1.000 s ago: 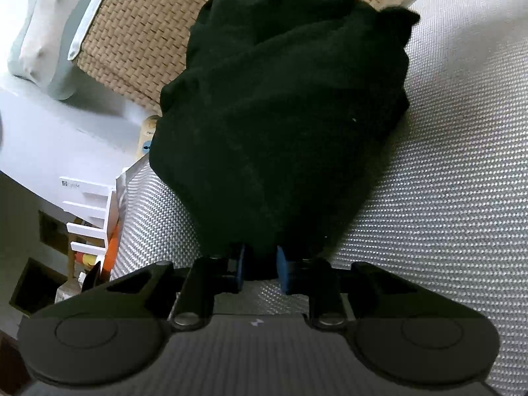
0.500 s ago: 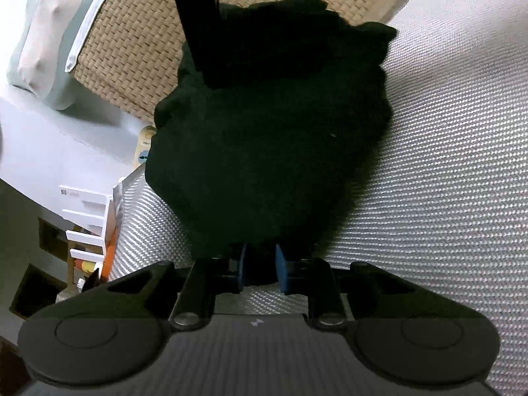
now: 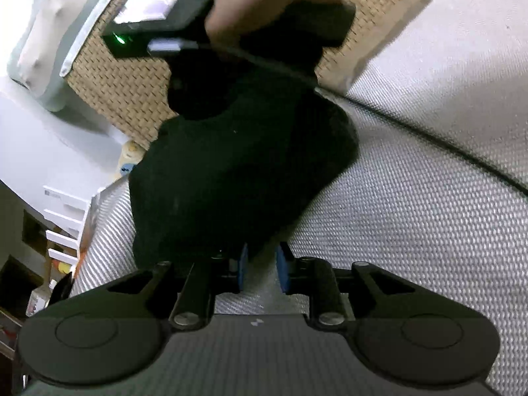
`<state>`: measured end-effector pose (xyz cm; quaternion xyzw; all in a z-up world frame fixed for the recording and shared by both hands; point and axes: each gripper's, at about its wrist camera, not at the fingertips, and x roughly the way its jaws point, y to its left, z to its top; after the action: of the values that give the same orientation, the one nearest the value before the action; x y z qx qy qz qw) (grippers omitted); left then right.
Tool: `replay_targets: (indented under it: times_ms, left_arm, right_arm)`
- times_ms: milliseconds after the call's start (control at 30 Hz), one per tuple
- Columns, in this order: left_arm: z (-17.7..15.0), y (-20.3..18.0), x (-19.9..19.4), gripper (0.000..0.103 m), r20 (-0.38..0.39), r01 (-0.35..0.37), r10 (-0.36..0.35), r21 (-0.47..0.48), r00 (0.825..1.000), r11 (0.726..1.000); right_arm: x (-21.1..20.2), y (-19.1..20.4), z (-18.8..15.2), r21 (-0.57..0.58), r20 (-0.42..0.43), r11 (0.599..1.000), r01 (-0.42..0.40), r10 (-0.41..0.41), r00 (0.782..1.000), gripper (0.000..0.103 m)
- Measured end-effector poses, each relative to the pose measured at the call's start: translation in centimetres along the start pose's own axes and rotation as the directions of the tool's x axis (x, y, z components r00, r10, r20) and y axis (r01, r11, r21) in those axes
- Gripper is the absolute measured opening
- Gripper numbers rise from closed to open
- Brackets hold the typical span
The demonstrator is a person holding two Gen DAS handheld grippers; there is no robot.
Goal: Fold clothes
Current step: 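Lower the black shirt bundle onto the white surface with both grippers, then open both grippers and release the black shirt bundle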
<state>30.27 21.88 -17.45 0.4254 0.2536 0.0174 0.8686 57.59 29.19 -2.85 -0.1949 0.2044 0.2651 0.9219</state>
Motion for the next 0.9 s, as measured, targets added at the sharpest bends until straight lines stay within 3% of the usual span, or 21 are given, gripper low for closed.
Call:
replay_targets:
  times_ms: [200,333,533,700,767,900]
  left_arm:
    - [-0.1,1.1,-0.6,0.024,-0.012,-0.011,0.01,-0.067,1.0,0.998]
    - [-0.3,1.4,-1.6,0.025,-0.034,-0.007,0.005,-0.068,0.999,0.998]
    - [-0.7,2.0,-2.7,0.025,-0.048,-0.012,0.008,-0.083,0.999,0.996]
    - [-0.8,2.7,-3.1,0.027,-0.058,-0.012,0.004,-0.134,0.998,0.991]
    - [-0.9,2.8,-3.4,0.03,-0.058,-0.01,0.001,-0.16,0.998,0.987]
    - [-0.9,2.8,-4.1,0.03,-0.053,-0.005,-0.006,-0.191,0.999,0.982]
  right_arm:
    - [0.8,-0.1,-1.2,0.123,0.052,0.992,0.032,-0.039,0.998,0.0]
    - [0.7,-0.1,0.0,0.206,0.017,0.978,0.044,-0.048,0.999,0.0]
    - [-1.6,-0.6,-0.6,0.234,0.081,0.972,-0.034,0.015,0.997,0.002]
    - [-4.1,-1.0,-0.5,0.269,0.115,0.959,-0.087,0.058,0.992,0.013]
    - [-5.2,-0.7,-0.7,0.251,0.136,0.965,-0.078,0.044,0.99,0.027]
    - [-6.9,-0.3,-0.9,0.247,0.158,0.967,-0.057,0.018,0.987,0.027]
